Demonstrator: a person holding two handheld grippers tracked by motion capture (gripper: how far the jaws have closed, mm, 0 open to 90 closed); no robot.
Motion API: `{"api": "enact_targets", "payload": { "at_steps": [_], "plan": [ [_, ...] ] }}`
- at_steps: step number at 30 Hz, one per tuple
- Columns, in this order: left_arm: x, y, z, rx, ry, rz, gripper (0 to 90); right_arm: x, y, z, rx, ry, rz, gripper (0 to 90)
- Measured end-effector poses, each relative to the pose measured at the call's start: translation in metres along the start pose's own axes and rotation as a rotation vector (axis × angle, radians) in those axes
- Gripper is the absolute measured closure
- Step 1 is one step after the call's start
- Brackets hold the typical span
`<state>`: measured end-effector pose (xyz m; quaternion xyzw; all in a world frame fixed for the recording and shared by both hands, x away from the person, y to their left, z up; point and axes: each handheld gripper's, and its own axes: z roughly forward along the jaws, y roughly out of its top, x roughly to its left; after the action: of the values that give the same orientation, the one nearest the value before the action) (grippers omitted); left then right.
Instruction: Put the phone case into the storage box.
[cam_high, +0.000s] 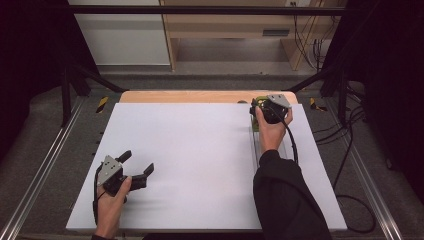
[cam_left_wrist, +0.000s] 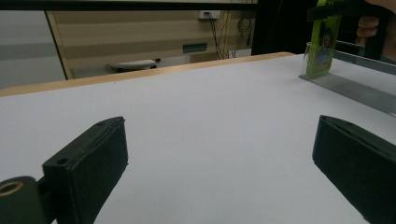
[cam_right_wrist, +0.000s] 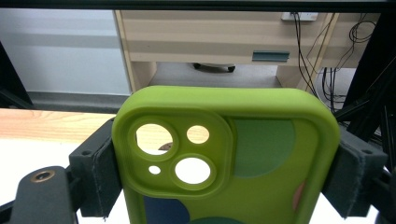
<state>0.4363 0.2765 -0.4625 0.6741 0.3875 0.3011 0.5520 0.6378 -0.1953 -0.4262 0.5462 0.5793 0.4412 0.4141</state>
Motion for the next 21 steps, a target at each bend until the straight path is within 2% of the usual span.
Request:
{"api": "enact_targets", "payload": {
  "at_steps": [15,21],
  "plan": [
    [0.0001,0.0000,-0.0002,0.000,0.000,-0.007,2.8,-0.0027,-0.0011,0.0009,0.017,-0.002,0.020,6.0],
    [-0.0003,0.0001,-0.0001,0.001,0.000,-0.006,2.8,-0.0004,-0.0005,0.0006,0.012,0.006,0.014,6.1]
  ]
}}
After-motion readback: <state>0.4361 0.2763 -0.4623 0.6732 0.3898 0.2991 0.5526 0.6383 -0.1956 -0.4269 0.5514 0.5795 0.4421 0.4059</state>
